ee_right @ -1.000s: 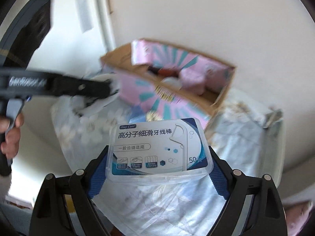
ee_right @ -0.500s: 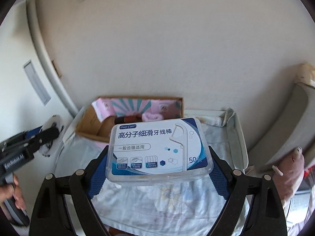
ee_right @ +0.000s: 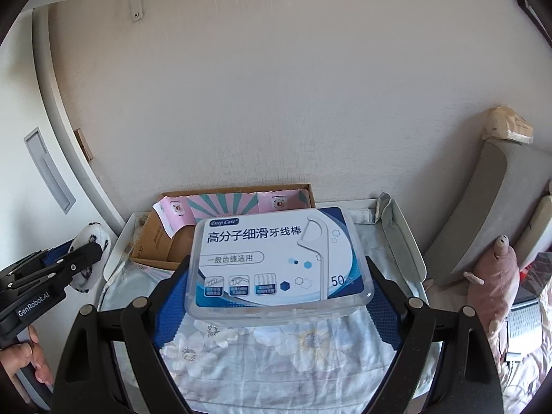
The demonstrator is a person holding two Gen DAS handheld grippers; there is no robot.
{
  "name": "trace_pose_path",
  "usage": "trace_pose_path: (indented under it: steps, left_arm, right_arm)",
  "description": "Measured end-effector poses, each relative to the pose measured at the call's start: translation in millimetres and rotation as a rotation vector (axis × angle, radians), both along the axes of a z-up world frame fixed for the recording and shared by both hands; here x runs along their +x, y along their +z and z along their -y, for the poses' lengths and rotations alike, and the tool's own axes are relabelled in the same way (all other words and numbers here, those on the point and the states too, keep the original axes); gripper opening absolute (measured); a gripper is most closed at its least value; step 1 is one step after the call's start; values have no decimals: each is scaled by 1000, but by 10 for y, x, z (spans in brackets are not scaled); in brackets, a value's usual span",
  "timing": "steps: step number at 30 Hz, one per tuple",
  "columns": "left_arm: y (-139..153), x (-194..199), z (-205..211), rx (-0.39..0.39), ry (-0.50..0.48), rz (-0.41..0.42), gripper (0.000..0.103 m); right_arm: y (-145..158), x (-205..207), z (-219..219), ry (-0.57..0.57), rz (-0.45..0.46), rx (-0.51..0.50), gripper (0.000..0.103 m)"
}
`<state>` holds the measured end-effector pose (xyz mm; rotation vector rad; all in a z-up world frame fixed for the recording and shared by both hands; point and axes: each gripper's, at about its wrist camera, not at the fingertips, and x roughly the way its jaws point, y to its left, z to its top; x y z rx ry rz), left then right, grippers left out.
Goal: Organize objects
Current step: 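Carry the panda plush and floss package over the box with both tools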
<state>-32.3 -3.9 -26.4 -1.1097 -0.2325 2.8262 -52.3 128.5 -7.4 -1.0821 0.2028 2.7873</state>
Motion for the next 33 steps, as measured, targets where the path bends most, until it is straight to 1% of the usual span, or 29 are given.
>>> trace_pose_path:
  steps: [5, 11, 17, 23, 27, 33]
  left_arm:
    - [-26, -64, 98, 18, -24, 5, 34]
    - [-35, -224, 214, 34, -24, 9, 34]
    - [-41, -557, 302, 57, -14, 28, 34]
    - [-119, -1026, 401, 71, 14, 76, 34]
    - [-250, -1347, 410, 63, 19, 112, 34]
    - [-631, -1814, 418, 62, 25, 204, 34]
  right_arm:
    - [-5, -53, 92, -6, 15, 10, 87]
    - [-53, -266, 85, 9, 30, 4, 87]
    - [-77, -613, 3, 30, 37, 8, 87]
    - [-214, -1063, -47, 60, 81, 45, 87]
    - [-365, -1414, -86, 94, 130, 73, 87]
    - [-707, -1794, -115, 159, 226, 88, 87]
